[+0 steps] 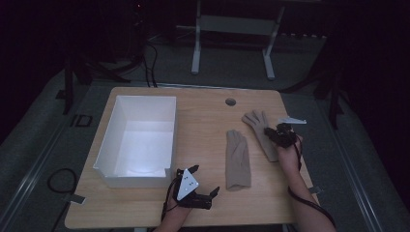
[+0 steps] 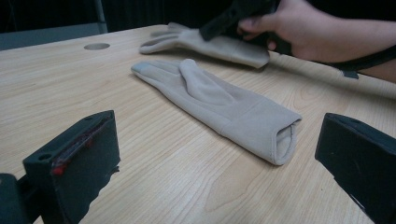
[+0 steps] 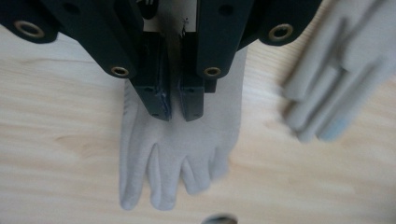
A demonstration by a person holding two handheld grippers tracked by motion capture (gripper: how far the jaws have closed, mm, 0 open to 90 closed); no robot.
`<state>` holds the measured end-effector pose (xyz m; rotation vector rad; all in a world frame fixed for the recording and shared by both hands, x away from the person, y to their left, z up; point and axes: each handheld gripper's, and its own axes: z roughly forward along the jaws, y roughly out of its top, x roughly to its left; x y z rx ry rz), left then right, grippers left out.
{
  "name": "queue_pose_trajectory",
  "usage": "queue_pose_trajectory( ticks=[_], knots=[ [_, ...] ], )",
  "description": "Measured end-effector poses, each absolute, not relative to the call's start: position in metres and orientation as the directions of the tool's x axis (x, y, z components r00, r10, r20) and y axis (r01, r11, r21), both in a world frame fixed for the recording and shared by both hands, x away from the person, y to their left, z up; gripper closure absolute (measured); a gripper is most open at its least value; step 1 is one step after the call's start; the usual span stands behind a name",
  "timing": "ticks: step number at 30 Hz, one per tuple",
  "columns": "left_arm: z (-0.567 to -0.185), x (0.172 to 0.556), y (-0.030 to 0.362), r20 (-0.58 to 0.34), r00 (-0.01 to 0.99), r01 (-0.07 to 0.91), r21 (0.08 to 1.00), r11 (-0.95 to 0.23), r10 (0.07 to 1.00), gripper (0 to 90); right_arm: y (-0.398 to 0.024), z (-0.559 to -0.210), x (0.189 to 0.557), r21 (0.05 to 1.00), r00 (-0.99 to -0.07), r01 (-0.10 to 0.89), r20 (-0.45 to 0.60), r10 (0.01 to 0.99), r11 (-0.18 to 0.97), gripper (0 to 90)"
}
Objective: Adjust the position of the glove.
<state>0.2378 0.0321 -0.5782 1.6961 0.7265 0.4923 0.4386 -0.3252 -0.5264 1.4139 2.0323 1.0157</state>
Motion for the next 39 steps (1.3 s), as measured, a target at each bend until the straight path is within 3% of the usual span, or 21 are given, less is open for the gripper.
queue_pose_trajectory(
  ticks=[9, 14, 19, 29, 35, 39],
  knots=[
    [-0.578, 0.237, 0.032, -0.048, 0.718, 0.202, 0.969, -0.141, 0.695, 0.2, -0.329, -0.487, 0.395, 0.831, -0.250, 0.546, 0.041, 0.967, 0.106, 83.1],
    [-0.578, 0.237, 0.032, -0.047, 0.717, 0.201, 0.969, -0.142, 0.696, 0.2, -0.335, -0.483, 0.369, 0.835, -0.186, 0.548, 0.068, 0.980, 0.046, 83.1],
    [-0.578, 0.237, 0.031, -0.047, 0.718, 0.201, 0.969, -0.143, 0.694, 0.2, -0.336, -0.493, 0.351, 0.818, -0.127, 0.576, 0.070, 0.989, 0.017, 83.1],
    [-0.578, 0.237, 0.032, -0.047, 0.723, 0.200, 0.969, -0.144, 0.689, 0.2, -0.345, -0.522, 0.330, 0.770, -0.099, 0.638, 0.063, 0.993, 0.015, 82.1],
    [-0.578, 0.237, 0.032, -0.051, 0.722, 0.203, 0.969, -0.142, 0.690, 0.2, -0.347, -0.539, 0.328, 0.741, -0.114, 0.671, 0.059, 0.992, 0.033, 76.4],
    [-0.578, 0.237, 0.031, -0.050, 0.724, 0.202, 0.969, -0.143, 0.689, 0.2, -0.345, -0.549, 0.330, 0.716, -0.136, 0.695, 0.054, 0.989, 0.056, 68.0]
  ],
)
